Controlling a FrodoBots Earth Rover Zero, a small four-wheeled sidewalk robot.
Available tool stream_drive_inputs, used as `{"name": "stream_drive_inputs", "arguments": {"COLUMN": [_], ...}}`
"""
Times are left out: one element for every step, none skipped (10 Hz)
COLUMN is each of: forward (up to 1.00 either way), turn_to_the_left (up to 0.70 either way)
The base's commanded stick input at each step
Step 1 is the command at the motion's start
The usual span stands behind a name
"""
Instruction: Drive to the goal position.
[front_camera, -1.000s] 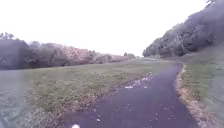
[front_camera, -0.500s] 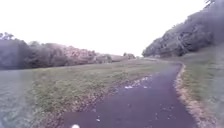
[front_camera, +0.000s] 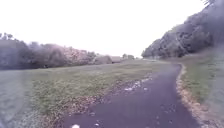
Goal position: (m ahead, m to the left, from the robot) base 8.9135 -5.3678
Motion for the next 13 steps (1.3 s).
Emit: {"name": "stream_drive_inputs", "arguments": {"forward": [0.0,0.0,0.0,0.0,0.0,0.0,0.0,0.0,0.0,0.0,0.0,0.0,0.0], "turn_to_the_left": [0.0,0.0,0.0,0.0,0.0,0.0,-0.07,-0.27,-0.45,-0.45,-0.45,-0.45,-0.45]}}
